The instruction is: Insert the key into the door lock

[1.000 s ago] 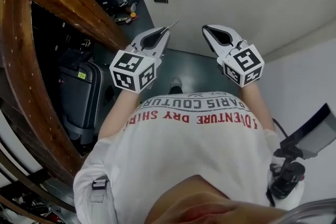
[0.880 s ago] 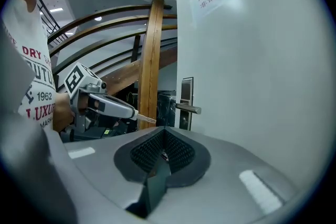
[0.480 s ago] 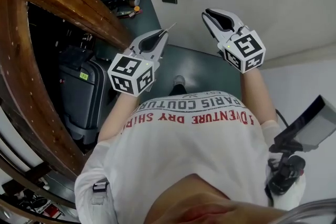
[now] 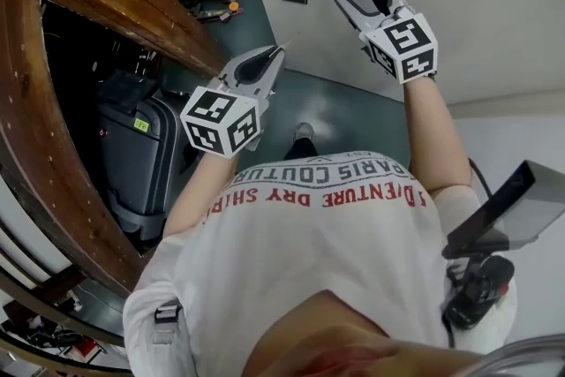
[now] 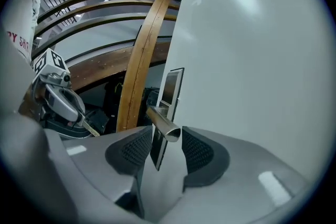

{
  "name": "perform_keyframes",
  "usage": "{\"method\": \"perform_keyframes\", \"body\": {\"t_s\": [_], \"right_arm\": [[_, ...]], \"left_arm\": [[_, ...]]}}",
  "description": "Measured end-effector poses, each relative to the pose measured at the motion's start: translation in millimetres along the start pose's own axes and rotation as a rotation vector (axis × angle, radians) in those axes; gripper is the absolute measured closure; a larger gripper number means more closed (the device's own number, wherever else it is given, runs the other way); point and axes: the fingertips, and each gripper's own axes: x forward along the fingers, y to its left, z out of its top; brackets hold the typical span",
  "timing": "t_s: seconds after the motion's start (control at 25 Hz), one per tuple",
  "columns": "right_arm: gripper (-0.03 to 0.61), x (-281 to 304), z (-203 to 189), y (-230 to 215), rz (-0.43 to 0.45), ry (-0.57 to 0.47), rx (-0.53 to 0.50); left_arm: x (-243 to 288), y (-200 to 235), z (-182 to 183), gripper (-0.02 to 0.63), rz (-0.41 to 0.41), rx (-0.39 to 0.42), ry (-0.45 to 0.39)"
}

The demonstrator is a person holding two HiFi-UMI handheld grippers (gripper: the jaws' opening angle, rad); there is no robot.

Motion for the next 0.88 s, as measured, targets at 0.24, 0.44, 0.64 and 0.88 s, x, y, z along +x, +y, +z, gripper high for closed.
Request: {"method": "perform_keyframes", "body": {"t_s": [0.24,0.44,0.64,0.88], "right_arm": [[0.445,7.6,-6.2,-3.8,-0.001,0.003,0.018],[0.446,7.0,-6.0,-3.2,0.003,0.016,0.023],[0.446,7.5,-7.0,-3.9,-0.006,0.025,0.036],[0.446,8.4,-7.8,-3.1,-0.012,0.038,0.042]], "left_arm": [[11.5,16.0,-4.1,0.591,0.001,-0.090,-0.022],[22.0,25.2,8.5,0.591,-0.002,-0.201,-0.100],[40.0,48.2,12.2,0.591,-0.033,-0.516,-0.251],[61.9,75.3,14.6,0.591,-0.032,-0.838,-0.411]]}}
